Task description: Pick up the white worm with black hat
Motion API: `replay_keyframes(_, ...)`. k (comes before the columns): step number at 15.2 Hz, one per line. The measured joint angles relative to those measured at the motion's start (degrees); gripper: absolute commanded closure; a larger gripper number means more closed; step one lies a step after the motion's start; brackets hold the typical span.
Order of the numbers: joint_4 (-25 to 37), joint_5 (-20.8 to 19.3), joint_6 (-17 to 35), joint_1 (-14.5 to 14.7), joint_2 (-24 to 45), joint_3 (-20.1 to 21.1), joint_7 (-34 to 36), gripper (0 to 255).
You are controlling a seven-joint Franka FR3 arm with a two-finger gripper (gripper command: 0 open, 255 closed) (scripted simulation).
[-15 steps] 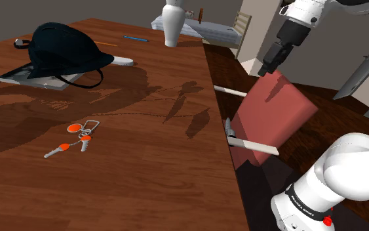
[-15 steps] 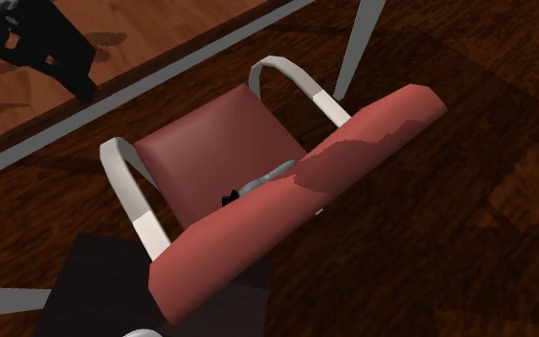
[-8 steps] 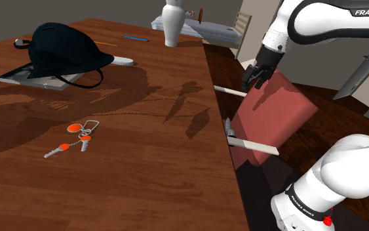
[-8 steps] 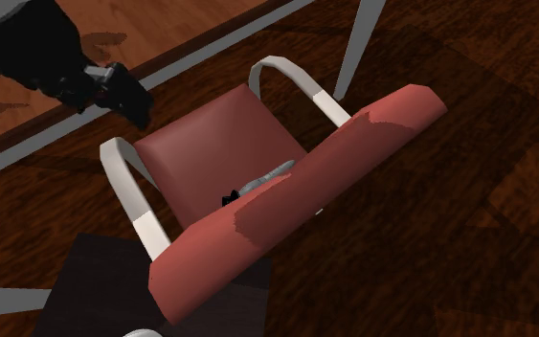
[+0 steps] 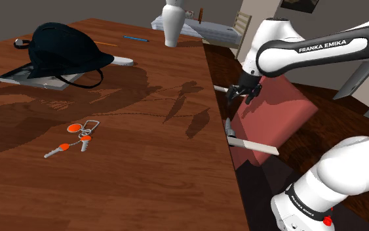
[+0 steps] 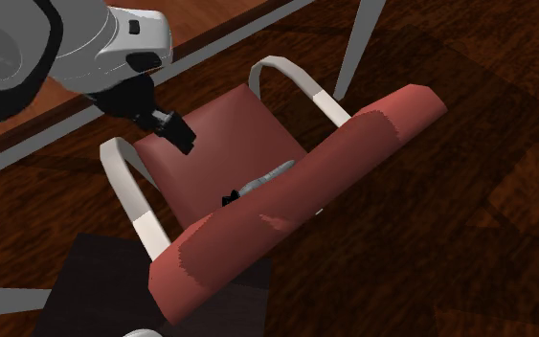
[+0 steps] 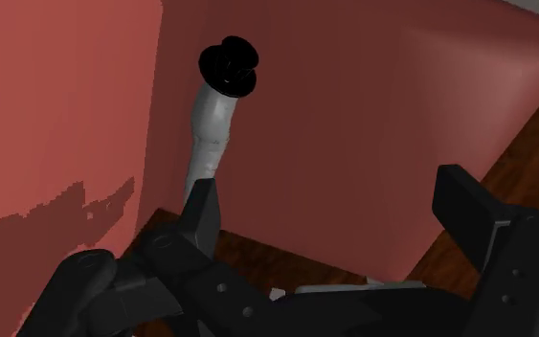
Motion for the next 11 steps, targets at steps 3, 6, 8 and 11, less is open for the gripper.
replay_keyframes(3,-0.76,-2.4,4.78,-2.69,5.1,1.6,6.15,0)
replay_keyframes(6,-0.77,-5.67,9.26,-5.64,10.88,2.99,12.81,0)
replay_keyframes(8,-0.65,-8.51,12.61,-7.6,15.43,3.86,17.95,0)
replay_keyframes(11,0.37,-13.39,16.13,-10.08,21.87,4.68,26.35,0)
